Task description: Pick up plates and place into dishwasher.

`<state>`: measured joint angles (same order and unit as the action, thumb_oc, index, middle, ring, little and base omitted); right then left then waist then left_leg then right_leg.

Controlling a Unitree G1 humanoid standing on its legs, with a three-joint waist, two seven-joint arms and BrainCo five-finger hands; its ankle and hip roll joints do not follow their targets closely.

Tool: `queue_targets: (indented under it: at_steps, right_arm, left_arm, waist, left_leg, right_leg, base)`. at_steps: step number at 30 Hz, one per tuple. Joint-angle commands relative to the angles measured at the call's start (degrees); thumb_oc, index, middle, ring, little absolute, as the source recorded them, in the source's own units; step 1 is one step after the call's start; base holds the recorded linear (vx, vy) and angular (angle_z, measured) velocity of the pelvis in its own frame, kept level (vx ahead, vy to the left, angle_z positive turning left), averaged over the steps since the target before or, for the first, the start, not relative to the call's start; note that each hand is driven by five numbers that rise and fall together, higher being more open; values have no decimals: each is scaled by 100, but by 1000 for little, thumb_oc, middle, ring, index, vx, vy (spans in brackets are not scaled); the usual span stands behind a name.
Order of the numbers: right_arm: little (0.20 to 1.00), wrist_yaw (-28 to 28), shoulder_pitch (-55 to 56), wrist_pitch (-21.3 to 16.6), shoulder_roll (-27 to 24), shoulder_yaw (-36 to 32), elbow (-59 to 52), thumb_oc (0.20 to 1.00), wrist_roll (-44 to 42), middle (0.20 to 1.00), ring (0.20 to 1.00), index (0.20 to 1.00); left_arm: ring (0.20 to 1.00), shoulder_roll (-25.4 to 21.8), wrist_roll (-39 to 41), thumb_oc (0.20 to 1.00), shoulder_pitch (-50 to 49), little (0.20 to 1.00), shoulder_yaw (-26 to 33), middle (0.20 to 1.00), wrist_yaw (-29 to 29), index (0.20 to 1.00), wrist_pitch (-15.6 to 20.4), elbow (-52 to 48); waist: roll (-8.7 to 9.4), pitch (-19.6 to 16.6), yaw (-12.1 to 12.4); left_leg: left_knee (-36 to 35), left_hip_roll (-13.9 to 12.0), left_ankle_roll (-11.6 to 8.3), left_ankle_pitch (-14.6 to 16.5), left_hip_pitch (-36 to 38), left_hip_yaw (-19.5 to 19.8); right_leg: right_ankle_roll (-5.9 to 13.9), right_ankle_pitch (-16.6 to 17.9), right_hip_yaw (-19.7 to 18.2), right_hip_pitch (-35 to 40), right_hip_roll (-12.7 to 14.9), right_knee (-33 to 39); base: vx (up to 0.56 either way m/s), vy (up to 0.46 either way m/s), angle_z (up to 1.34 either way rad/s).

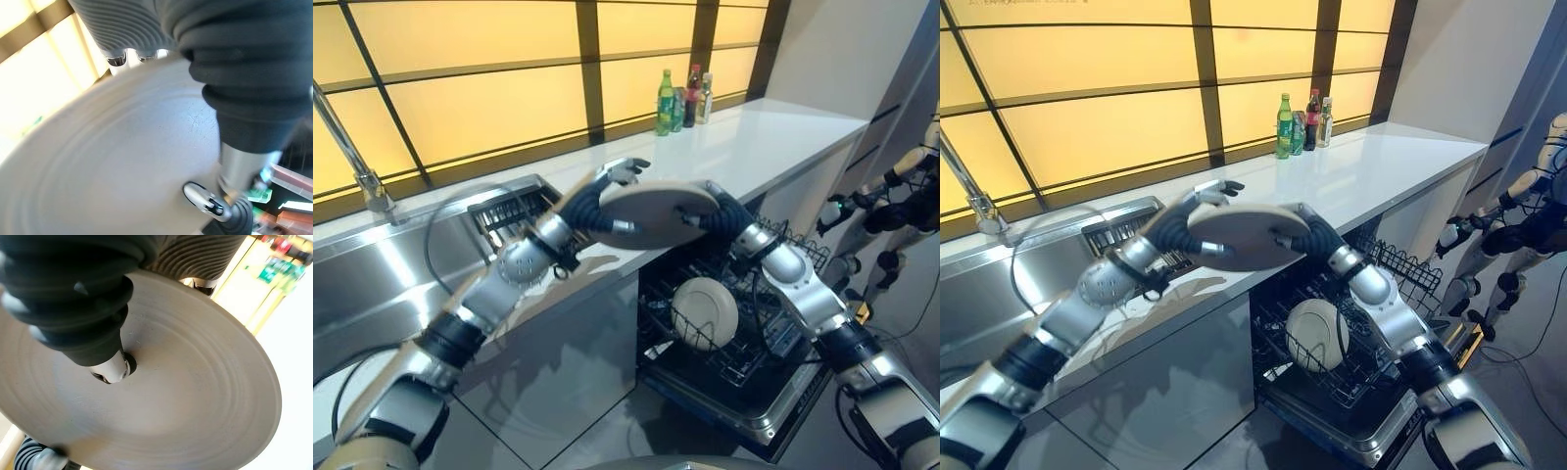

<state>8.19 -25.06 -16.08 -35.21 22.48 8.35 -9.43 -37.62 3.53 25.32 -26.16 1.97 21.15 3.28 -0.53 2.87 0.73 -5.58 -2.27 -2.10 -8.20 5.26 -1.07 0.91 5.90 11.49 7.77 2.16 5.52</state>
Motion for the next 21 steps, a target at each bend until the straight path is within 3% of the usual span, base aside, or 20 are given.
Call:
queue_targets:
  at_steps: [1,9,16,21]
  right_arm:
    - [200,-826,-392,32,-735,-1177,677,200,98,200,200,200]
    - [200,-1623,-35,295,-1441,-1824,1327,200,393,200,200,200]
    - [200,-2156,-187,677,-1907,-1918,1958,200,610,200,200,200]
    - [200,-2493,-680,952,-2127,-1710,2453,200,694,200,200,200]
  left_arm:
    - [1000,-10,642,1000,-61,1000,405,1000,211,1000,786,-603]
    - [1000,-217,432,1000,-940,1000,714,1000,54,1000,457,-653]
    - [1000,-439,502,1000,-1297,1000,842,1000,-131,1000,333,-690]
    - [1000,-558,649,1000,-1268,1000,827,1000,-179,1000,473,-777]
  waist:
    - [130,551,92]
    - [156,813,180]
    - [83,1095,300]
    - [-23,1330,393]
  left_leg:
    - [78,404,223,1152,310,-171]
    - [111,356,214,1180,173,-213]
    - [136,336,191,1124,-22,-213]
    - [148,342,170,1051,-231,-161]
  right_leg:
    - [362,-634,-134,53,76,-180]
    - [401,-606,-124,-67,48,-168]
    - [403,-560,-46,-229,63,-183]
    - [382,-534,32,-397,79,-198]
  base:
    - [-34,-49,-16]
    - [-33,-61,-12]
    - [-62,-46,6]
    - [-98,-36,-2]
